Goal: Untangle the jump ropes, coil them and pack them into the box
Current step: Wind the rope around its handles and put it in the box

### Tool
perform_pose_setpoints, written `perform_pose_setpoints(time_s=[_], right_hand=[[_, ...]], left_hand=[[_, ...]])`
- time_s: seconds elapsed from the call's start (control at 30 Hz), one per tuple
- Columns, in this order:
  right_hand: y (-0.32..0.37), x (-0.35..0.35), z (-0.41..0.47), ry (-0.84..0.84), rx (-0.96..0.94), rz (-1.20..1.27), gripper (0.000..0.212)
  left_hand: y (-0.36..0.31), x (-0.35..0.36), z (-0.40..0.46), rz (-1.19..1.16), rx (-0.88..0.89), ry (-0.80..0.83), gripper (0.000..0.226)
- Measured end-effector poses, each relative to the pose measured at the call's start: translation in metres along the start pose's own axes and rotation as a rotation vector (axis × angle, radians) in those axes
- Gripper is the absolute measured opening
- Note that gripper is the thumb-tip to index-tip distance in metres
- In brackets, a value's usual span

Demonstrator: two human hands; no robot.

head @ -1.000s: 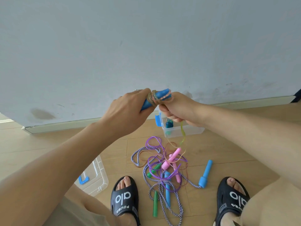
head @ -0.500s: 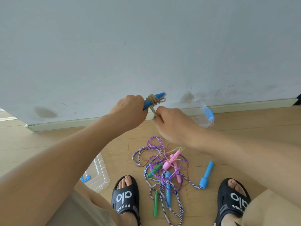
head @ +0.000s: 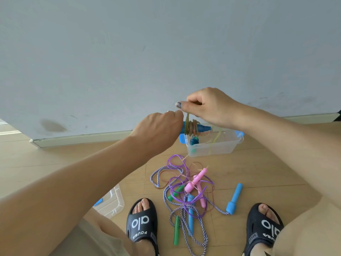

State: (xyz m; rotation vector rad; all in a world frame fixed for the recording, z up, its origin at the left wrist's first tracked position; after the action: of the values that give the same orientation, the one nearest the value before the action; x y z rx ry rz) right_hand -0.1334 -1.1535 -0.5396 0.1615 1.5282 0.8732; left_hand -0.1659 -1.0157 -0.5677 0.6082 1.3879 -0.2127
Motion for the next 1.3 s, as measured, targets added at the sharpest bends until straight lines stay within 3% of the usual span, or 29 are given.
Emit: perform_pose_setpoints(time_s=[0.17,0.3,0.47,0.57,0.67,0.87,0.9,1.0,1.1,1.2,1.3], right_hand=[[-0.015,0.015,0.003,0.131,0.173,0.304,0.051],[-0.015,0.036,-0.004,0.208,0.213,0.475,0.024],[-0.009,0.048,-0.009,0.131,0.404,0.502,0.038],[-0.006,0.051,-0.019,0.096,0.425,0.493,0.048],[0.005,0.054,-0.032,0.080,0.359,0.304,0.054],[0.046,0.038,-0.038,-0.028,-0.099,-0.308,0.050],[0.049,0.034,-0.035,-0.051,-0.137,-0.347,0.051],[0.039,0.017,-0.020,-0.102,-0.095,-0.274,0.054],[0.015,0.004,-0.005,-0.113,-0.009,-0.163,0.056],[-0.003,0.007,0.003,0.000,0.016,-0.026,0.057],[-0.009,0.012,0.009,0.084,0.071,0.150,0.056]], left_hand=[[-0.001,-0.024,-0.011,-0.355,0.051,-0.163,0.021],[0.006,-0.029,-0.015,-0.706,-0.060,-0.192,0.022],[0.015,-0.025,-0.011,-0.900,-0.223,-0.082,0.018],[0.034,-0.016,-0.003,-0.896,-0.342,-0.029,0.022],[0.061,0.000,-0.001,-0.726,-0.425,0.007,0.022],[0.039,0.021,-0.004,-0.323,-0.277,0.183,0.003],[0.032,0.020,-0.003,-0.269,-0.254,0.189,0.011],[0.013,0.015,-0.001,-0.072,-0.111,0.180,0.024],[0.003,0.006,-0.003,-0.010,-0.015,0.081,0.014],[-0.002,0.001,-0.008,-0.069,0.052,0.011,0.022],[-0.004,-0.009,-0.013,-0.349,0.072,-0.025,0.019]])
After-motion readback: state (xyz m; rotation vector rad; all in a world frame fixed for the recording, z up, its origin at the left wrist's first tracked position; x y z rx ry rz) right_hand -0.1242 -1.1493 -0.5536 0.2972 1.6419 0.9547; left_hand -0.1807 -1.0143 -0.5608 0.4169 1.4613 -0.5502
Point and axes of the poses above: each hand's wrist, its own z-axis towards the middle knuckle, its own x-axis out of the palm, y = z × x, the point moved 4 cm from there along z, towards the middle knuckle, and after that the axes turned 2 degrees about -z, right-handed, at the moved point
